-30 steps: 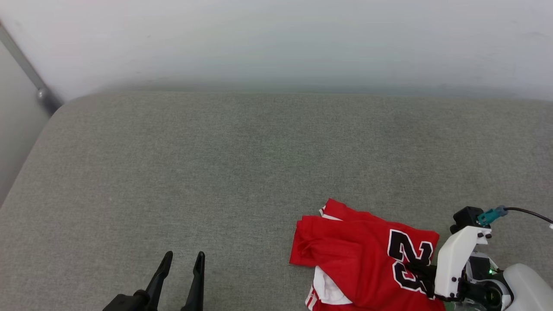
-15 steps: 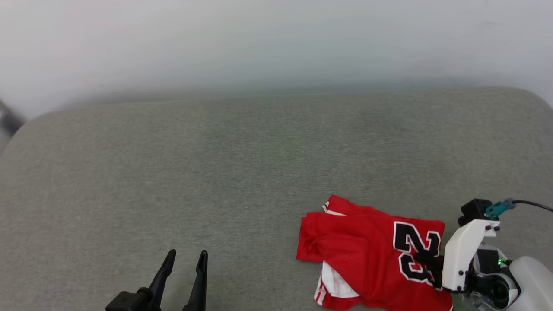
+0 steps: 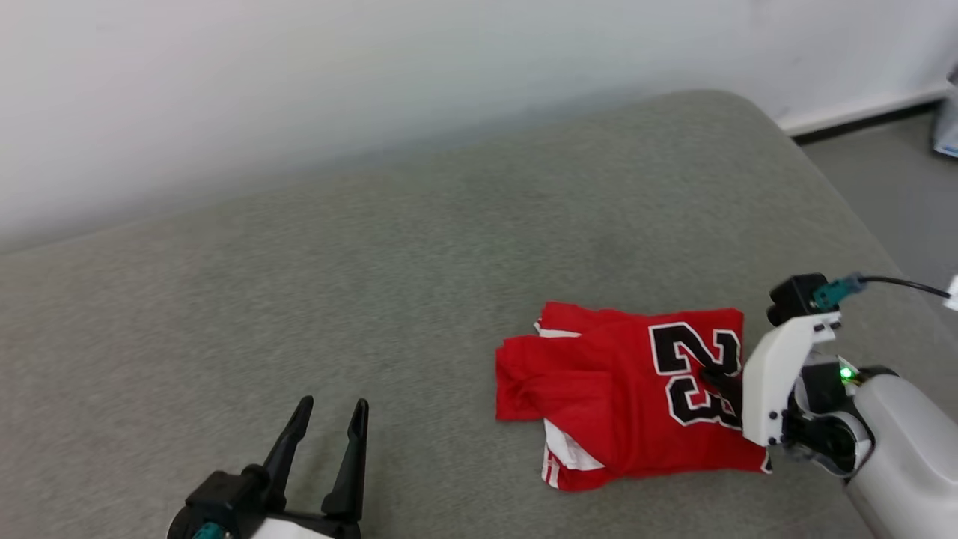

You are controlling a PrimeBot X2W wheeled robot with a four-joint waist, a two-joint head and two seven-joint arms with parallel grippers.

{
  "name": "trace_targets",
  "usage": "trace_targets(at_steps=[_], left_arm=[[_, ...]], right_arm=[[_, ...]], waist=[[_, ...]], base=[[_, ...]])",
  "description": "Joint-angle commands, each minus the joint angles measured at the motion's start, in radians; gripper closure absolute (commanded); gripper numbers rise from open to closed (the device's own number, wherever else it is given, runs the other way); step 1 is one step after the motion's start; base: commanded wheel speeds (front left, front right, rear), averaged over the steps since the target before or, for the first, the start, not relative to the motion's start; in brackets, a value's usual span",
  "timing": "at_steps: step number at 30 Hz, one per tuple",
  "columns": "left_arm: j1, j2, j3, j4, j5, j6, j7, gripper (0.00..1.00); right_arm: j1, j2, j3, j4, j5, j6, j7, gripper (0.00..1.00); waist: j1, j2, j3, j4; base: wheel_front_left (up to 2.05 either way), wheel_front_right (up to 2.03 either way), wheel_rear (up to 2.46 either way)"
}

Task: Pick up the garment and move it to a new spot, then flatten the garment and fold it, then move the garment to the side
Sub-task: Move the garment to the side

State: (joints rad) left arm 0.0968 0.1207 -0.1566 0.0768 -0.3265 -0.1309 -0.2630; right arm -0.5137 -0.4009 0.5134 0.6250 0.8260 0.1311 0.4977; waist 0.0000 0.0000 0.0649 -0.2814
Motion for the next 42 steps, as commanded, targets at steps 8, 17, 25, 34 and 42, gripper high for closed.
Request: trace_targets(at_steps=[8, 17, 25, 34, 42], left_arm=[[-0.088, 0.052, -0.025, -0.049, -0.017, 0.001, -0.002, 0.00], [-0.170, 0.116, -0.074, -0.141, -0.029, 0.001, -0.002, 0.00], [-0.240, 0.164, -0.114, -0.233, -0.009, 0.001, -0.002, 0.00], [-0.289, 0.196, -0.145, -0.266, -0.012, 0.001, -0.002, 0.00], [-0.306, 0.203, -0.157, -0.263, -0.003, 0.001, 0.001, 0.00]], right_arm=[[-0.161, 0.045, 0.107, 0.052, 0.010, -0.001, -0.063, 1.00], [-0.384, -0.036, 0.108, 0.171, -0.022, -0.001, -0.182, 1.00], [-0.611, -0.183, 0.032, 0.375, -0.111, -0.001, -0.324, 1.00], [-0.786, -0.291, -0.041, 0.612, -0.213, -0.001, -0.400, 1.00], [-0.805, -0.364, -0.149, 0.665, -0.319, -0.001, -0.425, 0.70]], waist=[[0.0000, 0.0000, 0.127, -0.175], [0.0000, 0.0000, 0.286, -0.088], [0.0000, 0.0000, 0.440, 0.059], [0.0000, 0.0000, 0.566, 0.192], [0.0000, 0.0000, 0.639, 0.230]], base=[[0.00, 0.00, 0.00], [0.00, 0.00, 0.00], [0.00, 0.00, 0.00], [0.00, 0.00, 0.00], [0.00, 0.00, 0.00]])
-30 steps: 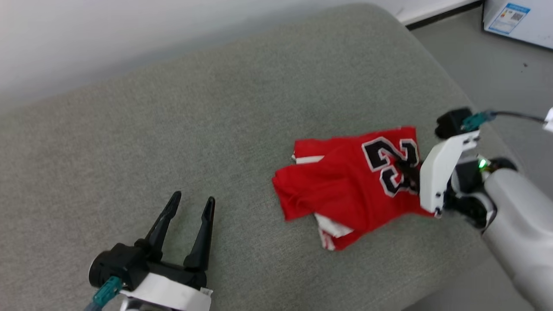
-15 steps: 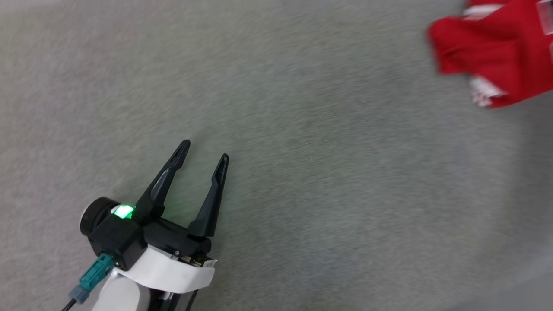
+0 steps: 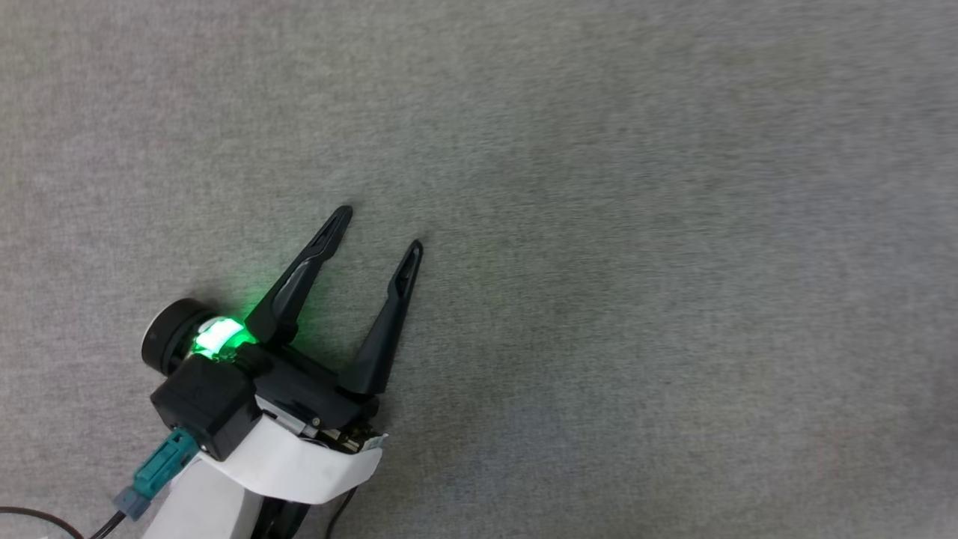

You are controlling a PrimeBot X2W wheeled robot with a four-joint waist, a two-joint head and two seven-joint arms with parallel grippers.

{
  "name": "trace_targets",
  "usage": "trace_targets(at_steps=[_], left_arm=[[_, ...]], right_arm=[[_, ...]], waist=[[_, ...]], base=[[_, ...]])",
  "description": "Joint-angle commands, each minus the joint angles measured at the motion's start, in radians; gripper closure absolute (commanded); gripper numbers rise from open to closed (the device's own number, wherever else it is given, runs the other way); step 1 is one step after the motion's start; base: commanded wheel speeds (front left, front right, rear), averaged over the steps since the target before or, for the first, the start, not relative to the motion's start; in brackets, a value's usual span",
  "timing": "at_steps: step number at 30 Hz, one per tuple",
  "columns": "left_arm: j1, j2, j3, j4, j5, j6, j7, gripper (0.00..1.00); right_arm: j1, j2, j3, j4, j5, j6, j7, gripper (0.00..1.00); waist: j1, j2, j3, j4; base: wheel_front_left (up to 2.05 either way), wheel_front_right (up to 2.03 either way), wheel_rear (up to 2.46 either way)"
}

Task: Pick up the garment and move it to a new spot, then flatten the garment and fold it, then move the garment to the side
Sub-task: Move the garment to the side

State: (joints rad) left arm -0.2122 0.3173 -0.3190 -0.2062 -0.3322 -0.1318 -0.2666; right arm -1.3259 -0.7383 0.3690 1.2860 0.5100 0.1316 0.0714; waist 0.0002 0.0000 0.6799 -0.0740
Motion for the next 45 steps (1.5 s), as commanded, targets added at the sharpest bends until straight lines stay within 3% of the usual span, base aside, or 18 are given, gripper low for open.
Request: trace_targets(at_steps=[1, 2, 3, 17, 22, 28, 32, 35, 39, 45], left_arm=[[0.001, 0.007, 0.003, 0.025, 0.001, 0.003, 0.005, 0.00], [-0.001, 0.006, 0.001, 0.031, 0.000, 0.003, 0.005, 0.00], [0.000, 0.007, 0.001, 0.038, 0.000, 0.003, 0.006, 0.00], [0.025, -0.038, -0.021, 0.090, -0.023, 0.002, 0.004, 0.00], [0.051, -0.067, -0.024, 0.114, -0.035, 0.002, 0.002, 0.00], [0.096, -0.107, -0.012, 0.128, -0.050, 0.002, 0.002, 0.00], [0.135, -0.130, 0.009, 0.134, -0.056, 0.002, 0.002, 0.00], [0.162, -0.156, 0.036, 0.132, -0.069, 0.002, 0.002, 0.00], [0.198, -0.171, 0.060, 0.146, -0.066, 0.002, 0.002, 0.00], [0.254, -0.193, 0.099, 0.178, -0.073, 0.002, 0.002, 0.00]], right_arm=[[0.023, -0.033, -0.027, 0.004, -0.027, -0.002, 0.014, 0.52], [0.031, -0.033, -0.051, 0.004, -0.046, -0.002, 0.018, 0.07], [0.032, -0.039, -0.081, 0.003, -0.068, -0.002, 0.014, 0.00], [0.018, 0.031, -0.343, 0.003, -0.394, -0.002, -0.051, 0.00], [0.048, 0.085, -0.348, 0.002, -0.373, -0.002, -0.110, 0.00], [0.171, 0.157, -0.276, -0.078, -0.291, -0.002, -0.258, 0.00], [0.323, 0.184, -0.204, -0.216, -0.202, -0.002, -0.321, 0.00], [0.465, 0.167, -0.181, -0.386, -0.134, -0.002, -0.335, 0.00], [0.707, 0.136, -0.275, -0.696, -0.125, -0.002, -0.335, 0.00], [1.058, 0.250, -0.475, -1.071, -0.211, -0.001, -0.335, 0.00]], waist=[[-0.0002, 0.0000, 0.025, 0.024], [-0.0002, 0.0000, 0.024, 0.024], [-0.0002, 0.0000, 0.022, 0.023], [-0.0002, 0.0000, -0.147, -0.013], [-0.0002, 0.0000, -0.234, -0.006], [-0.0002, 0.0000, -0.343, 0.011], [-0.0002, 0.0000, -0.416, 0.020], [-0.0002, 0.0000, -0.461, 0.031], [-0.0002, 0.0000, -0.514, 0.053], [-0.0002, 0.0000, -0.587, 0.080]], base=[[0.00, 0.00, 0.00], [0.00, 0.00, 0.00], [0.00, 0.00, 0.00], [0.00, 0.00, 0.00], [0.00, 0.00, 0.00], [0.00, 0.00, 0.00], [0.00, 0.00, 0.00], [0.00, 0.00, 0.00], [0.00, 0.00, 0.00], [0.00, 0.00, 0.00]])
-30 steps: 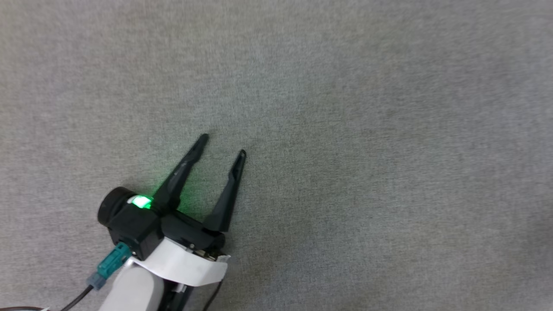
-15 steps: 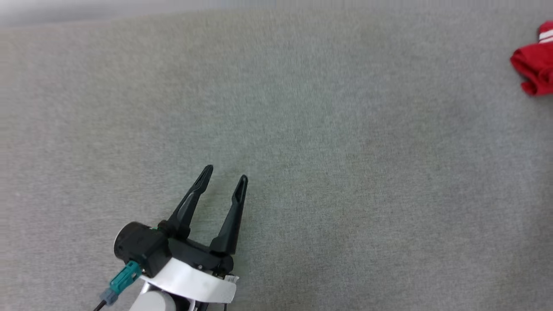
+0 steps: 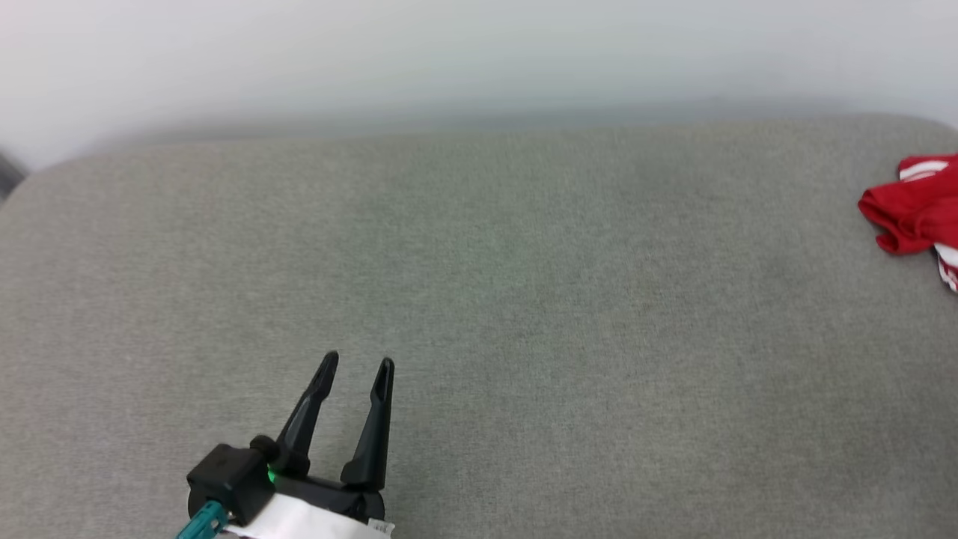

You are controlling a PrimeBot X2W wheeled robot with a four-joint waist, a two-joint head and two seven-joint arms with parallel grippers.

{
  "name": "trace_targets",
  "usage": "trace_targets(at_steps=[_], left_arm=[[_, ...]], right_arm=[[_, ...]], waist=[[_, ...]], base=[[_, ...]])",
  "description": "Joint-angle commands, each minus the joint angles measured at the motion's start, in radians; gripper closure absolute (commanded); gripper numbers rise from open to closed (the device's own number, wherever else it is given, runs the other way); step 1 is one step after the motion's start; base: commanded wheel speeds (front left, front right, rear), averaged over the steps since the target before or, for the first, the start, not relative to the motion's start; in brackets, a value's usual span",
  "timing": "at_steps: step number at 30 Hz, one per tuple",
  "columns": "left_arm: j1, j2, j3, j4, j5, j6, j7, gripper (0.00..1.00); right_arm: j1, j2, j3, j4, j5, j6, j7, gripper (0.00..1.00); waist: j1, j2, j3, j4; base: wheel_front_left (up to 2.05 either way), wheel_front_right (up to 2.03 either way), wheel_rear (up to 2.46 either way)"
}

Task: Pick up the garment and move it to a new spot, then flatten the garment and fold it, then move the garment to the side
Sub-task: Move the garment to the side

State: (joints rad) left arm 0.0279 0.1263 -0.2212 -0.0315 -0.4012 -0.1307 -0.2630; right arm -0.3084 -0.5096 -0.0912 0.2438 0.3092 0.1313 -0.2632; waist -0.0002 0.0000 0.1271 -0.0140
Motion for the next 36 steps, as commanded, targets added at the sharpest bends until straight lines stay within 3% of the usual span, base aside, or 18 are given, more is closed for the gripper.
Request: trace_targets(at_steps=[1, 8, 14, 24, 36], left_arm=[[0.024, -0.005, 0.004, 0.009, -0.009, 0.000, -0.002, 0.00], [0.075, 0.014, -0.005, -0.011, -0.002, 0.000, -0.002, 0.00], [0.114, 0.013, 0.030, -0.018, 0.053, 0.000, -0.002, 0.00], [0.169, -0.011, 0.142, -0.024, 0.110, 0.000, -0.002, 0.00], [0.199, -0.034, 0.200, -0.040, 0.137, 0.000, -0.002, 0.00]], right_arm=[[0.098, 0.048, -0.036, -0.072, -0.031, -0.001, -0.001, 0.00], [0.364, 0.224, -0.116, -0.316, -0.091, -0.001, -0.001, 0.00], [0.509, 0.319, -0.116, -0.433, -0.144, -0.001, -0.001, 0.00], [0.621, 0.405, -0.126, -0.491, -0.173, -0.001, -0.001, 0.00], [0.644, 0.431, -0.081, -0.460, -0.161, -0.001, -0.001, 0.00]], waist=[[0.0002, 0.0000, -0.045, 0.024], [0.0002, 0.0000, -0.115, 0.054], [0.0002, 0.0000, -0.137, 0.088], [0.0002, 0.0000, -0.150, 0.096], [0.0002, 0.0000, -0.146, 0.070]], base=[[0.00, 0.00, 0.00], [0.00, 0.00, 0.00], [0.00, 0.00, 0.00], [0.00, 0.00, 0.00], [0.00, 0.00, 0.00]])
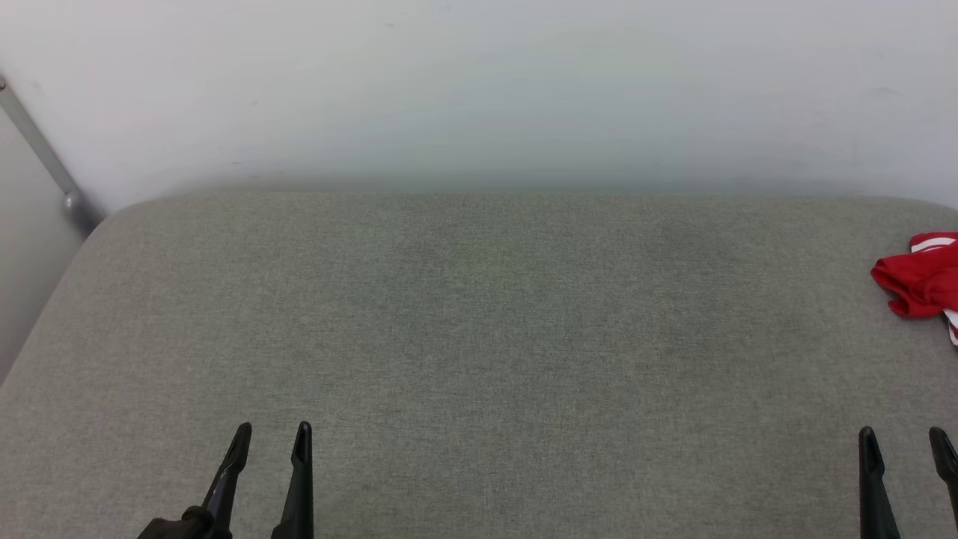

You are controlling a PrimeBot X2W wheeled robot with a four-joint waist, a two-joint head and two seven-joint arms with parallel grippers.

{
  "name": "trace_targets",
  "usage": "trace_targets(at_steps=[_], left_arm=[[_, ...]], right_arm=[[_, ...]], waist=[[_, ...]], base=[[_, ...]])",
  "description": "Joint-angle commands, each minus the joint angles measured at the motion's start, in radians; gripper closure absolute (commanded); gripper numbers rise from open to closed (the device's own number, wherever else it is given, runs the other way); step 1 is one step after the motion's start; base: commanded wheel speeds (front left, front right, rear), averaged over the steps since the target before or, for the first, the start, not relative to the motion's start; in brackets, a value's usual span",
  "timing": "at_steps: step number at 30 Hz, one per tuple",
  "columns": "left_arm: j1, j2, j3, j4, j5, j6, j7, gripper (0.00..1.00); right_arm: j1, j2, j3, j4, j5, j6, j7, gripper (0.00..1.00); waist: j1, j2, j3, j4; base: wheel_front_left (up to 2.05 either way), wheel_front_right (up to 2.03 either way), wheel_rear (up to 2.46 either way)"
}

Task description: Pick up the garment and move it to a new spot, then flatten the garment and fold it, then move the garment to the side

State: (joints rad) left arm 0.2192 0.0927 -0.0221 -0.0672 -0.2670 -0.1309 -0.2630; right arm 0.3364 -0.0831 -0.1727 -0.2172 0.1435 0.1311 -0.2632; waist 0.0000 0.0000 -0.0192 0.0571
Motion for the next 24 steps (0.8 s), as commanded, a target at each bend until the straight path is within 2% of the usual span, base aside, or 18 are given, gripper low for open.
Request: trace_targets(at_steps=[1, 16, 17, 21, 24], left_arm=[[0.010, -0.001, 0.004, -0.003, 0.004, 0.001, -0.002, 0.00], [0.016, 0.004, 0.000, 0.013, 0.024, 0.001, -0.002, 0.00], [0.002, 0.002, -0.001, 0.014, 0.026, 0.000, 0.000, 1.00], [0.003, -0.008, -0.006, 0.054, 0.022, 0.000, 0.001, 1.00], [-0.006, -0.007, -0.005, 0.060, -0.033, 0.002, 0.010, 1.00]], right_arm=[[-0.004, 0.005, 0.002, 0.004, 0.006, -0.001, -0.001, 0.00], [-0.024, -0.002, 0.013, 0.023, 0.014, -0.001, -0.001, 0.00], [-0.011, -0.001, 0.014, 0.023, 0.009, 0.000, 0.000, 1.00], [-0.003, 0.004, 0.022, 0.061, 0.010, 0.000, 0.001, 1.00], [-0.017, 0.003, 0.029, 0.074, 0.068, 0.000, 0.011, 1.00]], waist=[[0.0000, 0.0000, 0.001, -0.002], [0.0000, 0.0000, 0.001, -0.006], [0.0000, 0.0000, 0.001, -0.006], [0.0000, 0.0000, 0.001, -0.006], [0.0000, 0.0000, 0.002, -0.007]], base=[[0.00, 0.00, 0.00], [0.00, 0.00, 0.00], [0.00, 0.00, 0.00], [0.00, 0.00, 0.00], [0.00, 0.00, 0.00]])
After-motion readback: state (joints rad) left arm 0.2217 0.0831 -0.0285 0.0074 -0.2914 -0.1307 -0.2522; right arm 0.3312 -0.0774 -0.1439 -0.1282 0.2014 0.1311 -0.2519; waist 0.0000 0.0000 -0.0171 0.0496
